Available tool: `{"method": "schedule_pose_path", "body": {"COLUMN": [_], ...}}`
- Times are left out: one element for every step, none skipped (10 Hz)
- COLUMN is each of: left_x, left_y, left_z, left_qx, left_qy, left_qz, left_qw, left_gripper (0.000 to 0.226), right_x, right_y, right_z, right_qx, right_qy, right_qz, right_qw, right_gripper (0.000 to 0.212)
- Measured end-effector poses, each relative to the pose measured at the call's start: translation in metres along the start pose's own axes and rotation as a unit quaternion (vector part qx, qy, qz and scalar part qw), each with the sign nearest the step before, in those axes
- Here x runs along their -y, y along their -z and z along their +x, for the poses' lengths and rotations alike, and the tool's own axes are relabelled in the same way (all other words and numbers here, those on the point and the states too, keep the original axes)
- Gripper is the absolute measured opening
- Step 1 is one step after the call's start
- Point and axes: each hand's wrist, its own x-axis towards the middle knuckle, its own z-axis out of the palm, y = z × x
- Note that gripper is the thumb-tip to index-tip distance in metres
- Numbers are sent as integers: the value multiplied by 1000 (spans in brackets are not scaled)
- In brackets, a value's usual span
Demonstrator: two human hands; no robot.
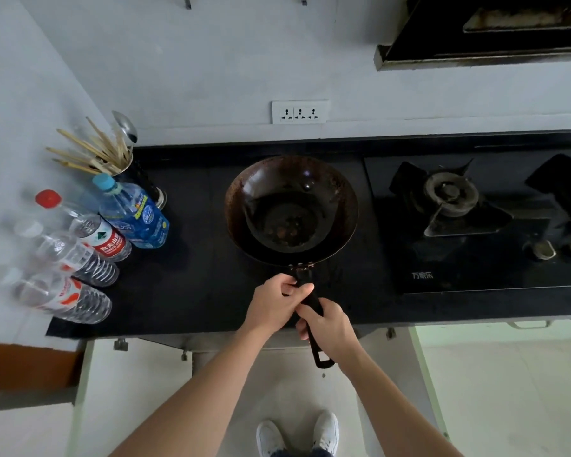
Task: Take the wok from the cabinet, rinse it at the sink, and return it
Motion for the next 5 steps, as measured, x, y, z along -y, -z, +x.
{"method": "schedule_pose_path", "body": {"left_x": [-9, -17, -31, -54, -87], "left_y": [11, 22, 34, 50, 67], "left_z": [-7, -13, -20, -23, -25], "left_qx": [-39, -88, -123, -163, -207], "left_qy": [-62, -128, -183, -247, -299], "left_qz": [96, 206, 276, 324, 362], "left_qw": [993, 966, 936, 899, 858], "left_gripper": [45, 56, 58, 60, 60], "right_x": [0, 3, 17, 43, 78], "right_y": [9, 18, 31, 44, 58], "right_z": [1, 0, -3, -4, -4], "right_qx": [-15, -53, -88, -139, -184], "right_qy": [25, 77, 138, 209, 254], "right_qz": [-106, -197, -287, -384, -427], "right_qw": [994, 976, 944, 889, 848], "right_gripper": [22, 42, 56, 61, 62]}}
